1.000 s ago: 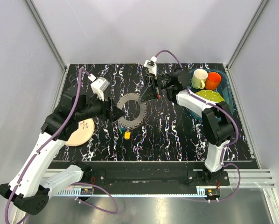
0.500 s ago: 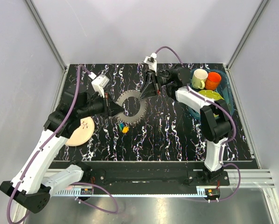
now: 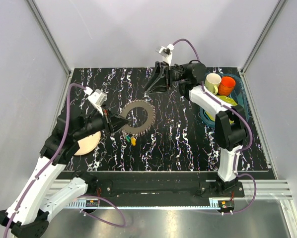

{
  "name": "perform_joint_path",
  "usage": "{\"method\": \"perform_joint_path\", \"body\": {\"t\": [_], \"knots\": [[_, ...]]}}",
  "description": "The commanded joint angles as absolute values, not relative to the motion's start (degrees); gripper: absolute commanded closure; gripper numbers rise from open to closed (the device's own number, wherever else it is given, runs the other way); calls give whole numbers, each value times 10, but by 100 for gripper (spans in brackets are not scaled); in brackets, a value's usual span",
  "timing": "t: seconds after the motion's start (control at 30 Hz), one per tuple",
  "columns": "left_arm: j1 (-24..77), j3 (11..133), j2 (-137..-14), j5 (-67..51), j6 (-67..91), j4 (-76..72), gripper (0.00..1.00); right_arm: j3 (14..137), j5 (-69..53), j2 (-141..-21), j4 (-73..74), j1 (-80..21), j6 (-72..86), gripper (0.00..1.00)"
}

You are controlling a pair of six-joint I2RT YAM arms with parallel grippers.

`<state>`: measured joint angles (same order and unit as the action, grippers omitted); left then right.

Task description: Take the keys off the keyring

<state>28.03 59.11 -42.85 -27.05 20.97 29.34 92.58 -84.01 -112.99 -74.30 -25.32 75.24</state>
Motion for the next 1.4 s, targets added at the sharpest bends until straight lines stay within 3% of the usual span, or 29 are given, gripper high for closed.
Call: {"method": "perform_joint_path", "body": {"t": [0.0,0.07,0.1,0.17,0.23,0.33,0.5,0.73,0.93,1.37], "knots": [[280,582,-397,-237,216,206,100,917,-753,-1057,-547,-250,476,53],[280,570,-376,-217,227,194,100,906,-656,-1008,-352,-250,355,48],[280,570,-370,-193,233,194,100,896,-608,-992,-298,-252,261,47],[280,570,-360,-171,244,189,100,879,-479,-948,-221,-255,216,46],[280,565,-351,-144,257,175,100,836,-384,-916,-211,-255,200,45],[279,561,-342,-104,279,147,100,762,-336,-848,-214,-259,191,44],[280,555,-344,-91,335,93,100,623,-266,-724,-204,-311,127,41],[280,538,-352,-101,388,7,100,462,-219,-607,-311,-368,164,40],[280,522,-356,-101,421,-29,100,419,-207,-615,-386,-433,164,38],[280,502,-364,-104,451,-63,100,448,-161,-694,-457,-527,106,36]]}}
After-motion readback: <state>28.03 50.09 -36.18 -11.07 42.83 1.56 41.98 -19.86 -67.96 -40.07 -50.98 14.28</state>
